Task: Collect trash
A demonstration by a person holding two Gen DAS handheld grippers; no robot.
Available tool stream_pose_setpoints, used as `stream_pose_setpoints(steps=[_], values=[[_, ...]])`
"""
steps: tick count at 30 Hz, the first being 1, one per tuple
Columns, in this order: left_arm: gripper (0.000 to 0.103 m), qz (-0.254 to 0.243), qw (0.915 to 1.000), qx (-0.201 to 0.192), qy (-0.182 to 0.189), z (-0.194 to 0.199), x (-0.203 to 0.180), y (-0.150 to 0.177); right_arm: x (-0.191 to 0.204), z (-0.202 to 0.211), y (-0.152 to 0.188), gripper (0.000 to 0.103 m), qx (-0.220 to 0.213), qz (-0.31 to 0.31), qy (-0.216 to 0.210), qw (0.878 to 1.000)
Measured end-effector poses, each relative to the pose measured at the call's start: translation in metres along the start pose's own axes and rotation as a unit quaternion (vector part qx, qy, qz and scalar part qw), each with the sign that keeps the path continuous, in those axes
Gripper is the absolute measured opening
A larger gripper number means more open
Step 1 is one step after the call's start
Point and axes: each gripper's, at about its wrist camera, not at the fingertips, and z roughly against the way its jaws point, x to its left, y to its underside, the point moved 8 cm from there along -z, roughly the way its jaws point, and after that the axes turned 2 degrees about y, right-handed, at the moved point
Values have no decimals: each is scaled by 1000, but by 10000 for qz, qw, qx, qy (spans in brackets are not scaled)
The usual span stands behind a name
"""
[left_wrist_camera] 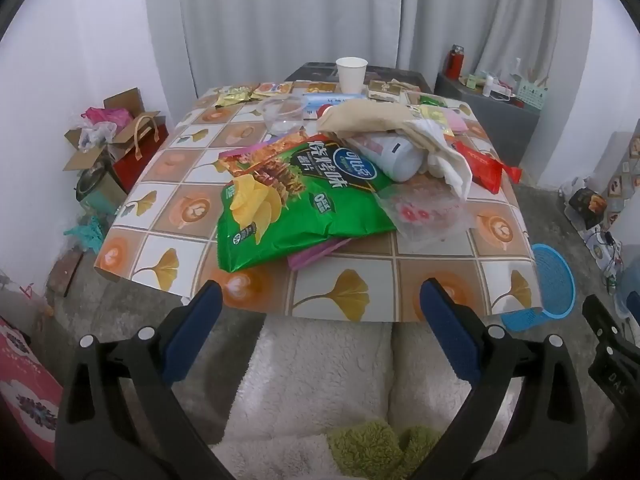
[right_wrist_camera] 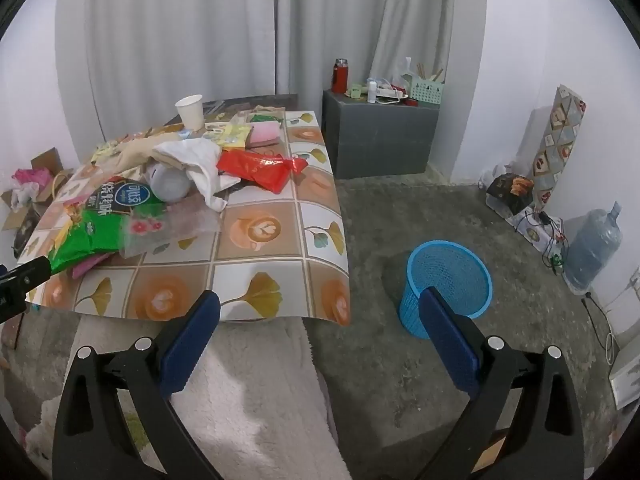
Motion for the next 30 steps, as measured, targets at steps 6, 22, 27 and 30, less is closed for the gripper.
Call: stream_pose_setpoints(steps=[6, 22, 27, 30], values=[[95, -6, 10000, -9, -15, 0, 0, 0, 1, -1, 0, 97, 18, 7, 3, 10000], [96, -11, 10000, -10, -34, 1, 0, 0, 1, -1, 0, 97, 27, 12, 9, 10000], [95, -8, 10000, -11, -37, 1, 0, 0, 1, -1, 0, 97, 26, 11, 11, 10000], [95, -13, 10000, -6, -34, 1, 0, 0, 1, 0, 0, 97, 30, 10, 6, 10000]])
